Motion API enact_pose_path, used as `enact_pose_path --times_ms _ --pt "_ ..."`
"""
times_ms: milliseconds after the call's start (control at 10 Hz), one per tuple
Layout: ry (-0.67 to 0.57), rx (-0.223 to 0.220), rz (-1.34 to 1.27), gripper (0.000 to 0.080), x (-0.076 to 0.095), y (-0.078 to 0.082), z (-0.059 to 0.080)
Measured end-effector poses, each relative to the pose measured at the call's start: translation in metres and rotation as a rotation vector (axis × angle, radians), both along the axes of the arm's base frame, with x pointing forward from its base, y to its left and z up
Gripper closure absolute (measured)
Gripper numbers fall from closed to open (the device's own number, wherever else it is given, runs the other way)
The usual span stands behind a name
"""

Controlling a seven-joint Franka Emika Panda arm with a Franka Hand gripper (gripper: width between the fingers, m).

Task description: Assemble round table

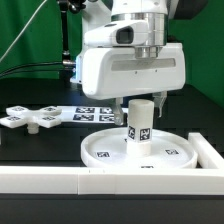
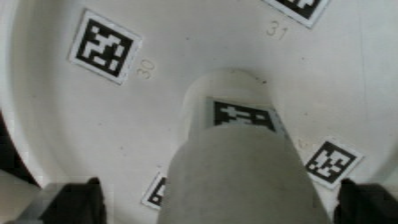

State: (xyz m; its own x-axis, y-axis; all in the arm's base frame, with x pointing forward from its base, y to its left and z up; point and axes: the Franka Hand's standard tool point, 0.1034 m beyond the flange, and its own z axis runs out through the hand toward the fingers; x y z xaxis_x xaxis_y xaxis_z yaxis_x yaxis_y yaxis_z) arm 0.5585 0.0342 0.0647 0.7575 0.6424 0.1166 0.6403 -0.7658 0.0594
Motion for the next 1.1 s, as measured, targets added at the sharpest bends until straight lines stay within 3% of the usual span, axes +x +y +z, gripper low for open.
enact_pose_path --times_ms 400,1100 --pt "-0.002 -0.068 0.291 0.0151 -0.001 0.012 0.0" --pt "0.001 -0.172 0.743 0.0151 0.006 0.018 0.005"
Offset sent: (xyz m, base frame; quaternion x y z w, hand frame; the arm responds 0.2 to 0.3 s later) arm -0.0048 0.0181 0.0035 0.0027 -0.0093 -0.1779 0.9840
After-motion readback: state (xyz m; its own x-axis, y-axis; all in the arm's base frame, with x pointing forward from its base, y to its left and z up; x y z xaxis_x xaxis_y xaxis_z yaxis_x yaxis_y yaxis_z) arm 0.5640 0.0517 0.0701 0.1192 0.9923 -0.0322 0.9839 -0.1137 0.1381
